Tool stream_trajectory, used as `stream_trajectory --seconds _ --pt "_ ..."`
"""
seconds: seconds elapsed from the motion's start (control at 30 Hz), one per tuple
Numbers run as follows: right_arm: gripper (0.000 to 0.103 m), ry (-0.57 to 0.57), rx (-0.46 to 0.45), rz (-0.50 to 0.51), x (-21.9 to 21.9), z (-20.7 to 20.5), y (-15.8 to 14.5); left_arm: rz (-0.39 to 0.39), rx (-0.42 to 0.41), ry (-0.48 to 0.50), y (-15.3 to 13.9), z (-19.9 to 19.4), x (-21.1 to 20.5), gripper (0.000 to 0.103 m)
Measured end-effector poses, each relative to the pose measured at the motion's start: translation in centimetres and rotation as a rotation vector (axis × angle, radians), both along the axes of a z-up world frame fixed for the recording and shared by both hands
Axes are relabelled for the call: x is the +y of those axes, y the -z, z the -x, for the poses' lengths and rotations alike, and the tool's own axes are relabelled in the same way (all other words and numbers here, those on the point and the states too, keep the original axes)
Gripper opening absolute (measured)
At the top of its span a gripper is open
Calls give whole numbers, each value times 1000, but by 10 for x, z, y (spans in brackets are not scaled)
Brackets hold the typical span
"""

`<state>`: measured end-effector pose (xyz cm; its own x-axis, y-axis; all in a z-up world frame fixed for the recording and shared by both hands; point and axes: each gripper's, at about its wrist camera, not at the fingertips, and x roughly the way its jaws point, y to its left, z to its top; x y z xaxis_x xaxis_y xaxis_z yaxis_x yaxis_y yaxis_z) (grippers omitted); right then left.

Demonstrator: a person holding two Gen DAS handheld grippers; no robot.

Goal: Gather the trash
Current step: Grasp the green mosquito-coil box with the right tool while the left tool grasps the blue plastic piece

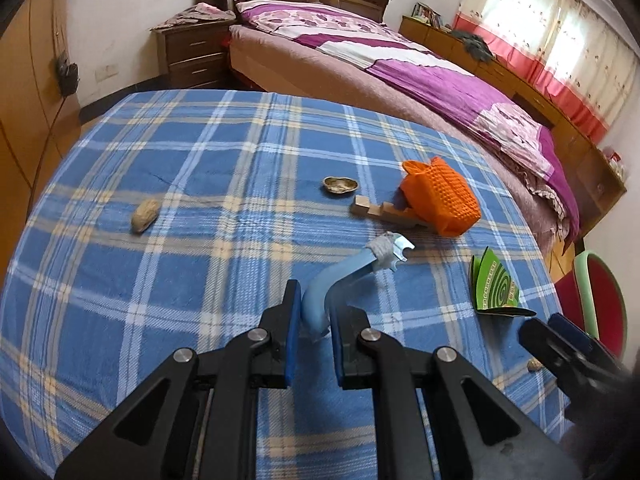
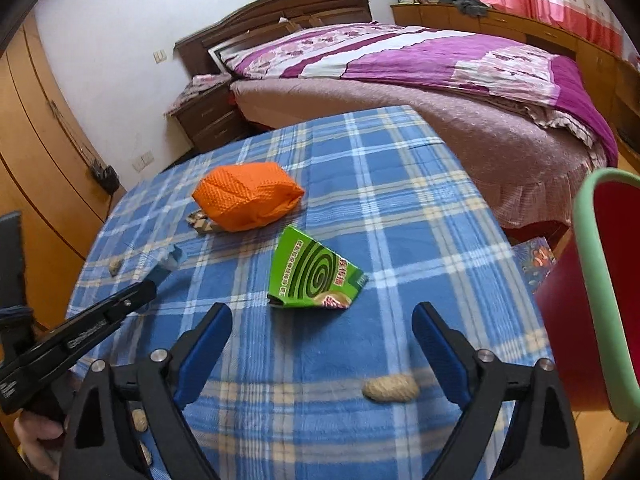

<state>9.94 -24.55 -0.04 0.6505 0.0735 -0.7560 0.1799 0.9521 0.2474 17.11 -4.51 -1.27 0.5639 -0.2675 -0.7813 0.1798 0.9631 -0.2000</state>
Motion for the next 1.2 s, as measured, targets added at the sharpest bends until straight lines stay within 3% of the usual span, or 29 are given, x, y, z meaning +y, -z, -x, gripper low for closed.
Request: stream_trajectory --seconds 0.4,0.53,0.6,0.67,0.73,0.83,1.2 --pt "93 -36 61 148 17 -31 17 22 15 4 5 0 4 14" --pt "76 -36 56 225 22 -30 17 27 15 2 4 0 4 14" --pt "63 -30 50 223 21 -29 15 29 15 2 4 0 5 14" --pt "62 -28 47 208 18 -28 15 32 14 4 3 1 5 14" --pt "54 -16 41 191 14 -26 13 33 10 6 2 4 4 14" --pt "54 3 28 111 2 -20 11 39 4 10 -2 7 4 14" --pt "54 71 -79 43 -21 21 -19 58 -31 42 -20 22 -4 14"
